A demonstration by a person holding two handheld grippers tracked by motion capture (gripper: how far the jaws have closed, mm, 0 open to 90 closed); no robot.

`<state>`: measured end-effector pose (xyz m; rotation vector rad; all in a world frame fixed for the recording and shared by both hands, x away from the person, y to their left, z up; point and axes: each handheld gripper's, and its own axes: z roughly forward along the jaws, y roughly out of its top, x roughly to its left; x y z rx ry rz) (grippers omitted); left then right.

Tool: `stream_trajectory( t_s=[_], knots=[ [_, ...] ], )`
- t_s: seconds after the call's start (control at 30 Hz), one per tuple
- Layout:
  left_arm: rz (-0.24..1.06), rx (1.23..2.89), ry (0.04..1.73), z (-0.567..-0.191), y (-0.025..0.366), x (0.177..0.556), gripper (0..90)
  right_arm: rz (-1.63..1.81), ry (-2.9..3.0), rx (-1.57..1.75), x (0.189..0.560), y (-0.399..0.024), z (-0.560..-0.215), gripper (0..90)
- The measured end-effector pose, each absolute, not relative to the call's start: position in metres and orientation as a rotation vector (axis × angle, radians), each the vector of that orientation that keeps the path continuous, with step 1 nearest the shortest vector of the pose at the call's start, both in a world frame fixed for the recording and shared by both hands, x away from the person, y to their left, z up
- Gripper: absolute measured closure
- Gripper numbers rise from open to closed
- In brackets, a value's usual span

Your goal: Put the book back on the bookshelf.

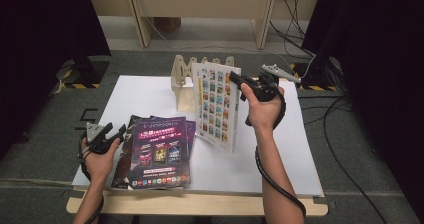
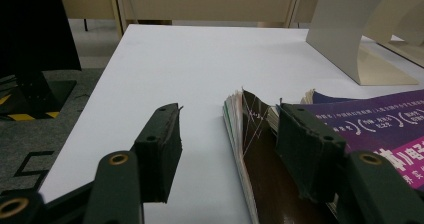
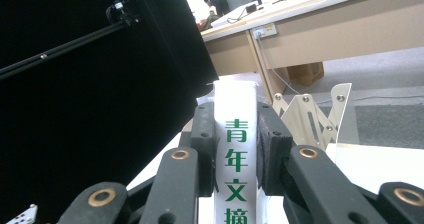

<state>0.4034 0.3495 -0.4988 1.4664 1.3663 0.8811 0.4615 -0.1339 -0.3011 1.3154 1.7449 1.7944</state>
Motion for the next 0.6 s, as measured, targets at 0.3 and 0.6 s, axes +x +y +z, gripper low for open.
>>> stream_trajectory(
  t_s=[0.3, 0.6],
  knots=[
    [0.882, 1.474, 1.360, -0.4987, 0.3487, 0.4033, 42.8, 1.750, 1.700, 1.295, 0.4620, -0.1318, -0.2980, 74.8],
    [0.883, 1.474, 1.359, -0.4988, 0.3478, 0.4035, 42.9, 1.709, 1.640, 1.282, 0.4612, -0.1314, -0.2935, 74.8]
  ],
)
